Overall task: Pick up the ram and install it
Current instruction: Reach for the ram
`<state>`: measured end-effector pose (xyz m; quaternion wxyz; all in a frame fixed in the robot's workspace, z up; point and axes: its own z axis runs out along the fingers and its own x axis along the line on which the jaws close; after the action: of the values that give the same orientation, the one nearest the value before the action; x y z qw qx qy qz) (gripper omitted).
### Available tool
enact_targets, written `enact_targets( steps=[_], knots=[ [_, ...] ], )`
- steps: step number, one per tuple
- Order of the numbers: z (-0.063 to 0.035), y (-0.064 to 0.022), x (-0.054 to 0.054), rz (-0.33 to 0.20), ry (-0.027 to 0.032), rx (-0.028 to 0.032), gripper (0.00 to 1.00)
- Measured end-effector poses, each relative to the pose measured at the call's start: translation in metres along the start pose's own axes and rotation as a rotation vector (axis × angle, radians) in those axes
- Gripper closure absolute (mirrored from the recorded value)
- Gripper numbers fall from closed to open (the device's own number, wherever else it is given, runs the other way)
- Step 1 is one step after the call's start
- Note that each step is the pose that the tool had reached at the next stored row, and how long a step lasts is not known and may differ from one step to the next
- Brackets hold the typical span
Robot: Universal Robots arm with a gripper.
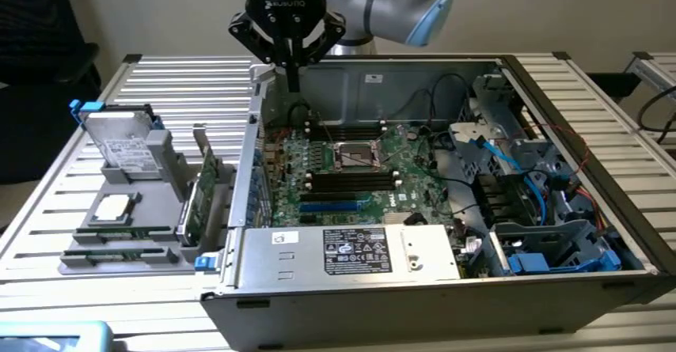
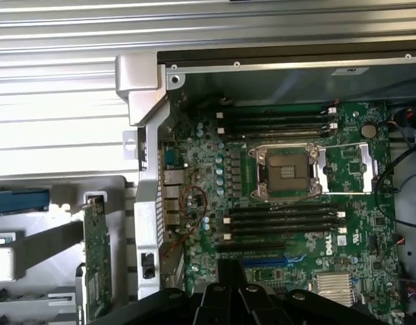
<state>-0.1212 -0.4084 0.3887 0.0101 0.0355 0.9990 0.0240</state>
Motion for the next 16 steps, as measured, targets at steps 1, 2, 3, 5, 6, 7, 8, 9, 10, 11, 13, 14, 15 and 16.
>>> enact_targets(
  steps=[1, 2, 3, 5, 6, 7, 8, 9, 10, 11, 13, 14, 15, 16],
  knots=[
    [0.0004, -0.0036, 0.0, 0.0, 0.0008, 0.0, 0.89],
    [0.0009, -0.0079, -0.001, 0.0, 0.0013, 0.0001, 0.89],
    [0.0017, -0.0125, -0.001, 0.0, 0.0017, 0.0001, 0.89],
    [0.0038, -0.0215, -0.001, 0.0, 0.0023, 0.0002, 0.89],
    [0.005, -0.0261, -0.002, 0.0, 0.0025, 0.0002, 0.89],
    [0.0064, -0.0303, -0.002, 0.0, 0.0029, 0.0002, 0.89],
    [0.0078, -0.0329, -0.002, 0.0, 0.0033, 0.0003, 0.89],
    [0.0096, -0.0348, -0.002, 0.001, 0.0034, 0.0002, 0.89],
    [0.0114, -0.0358, -0.001, 0.001, 0.0033, 0.0, 0.89],
    [0.013, -0.0367, 0.0, 0.001, 0.0035, 0.0003, 0.89],
    [0.0166, -0.0379, 0.003, 0.001, 0.0035, 0.0002, 0.89],
    [0.0184, -0.0383, 0.005, 0.001, 0.0042, 0.0003, 0.89],
    [0.0195, -0.0388, 0.008, 0.001, 0.0047, 0.0005, 0.89],
    [0.0204, -0.0394, 0.012, 0.001, 0.0049, 0.0005, 0.89]
  ],
)
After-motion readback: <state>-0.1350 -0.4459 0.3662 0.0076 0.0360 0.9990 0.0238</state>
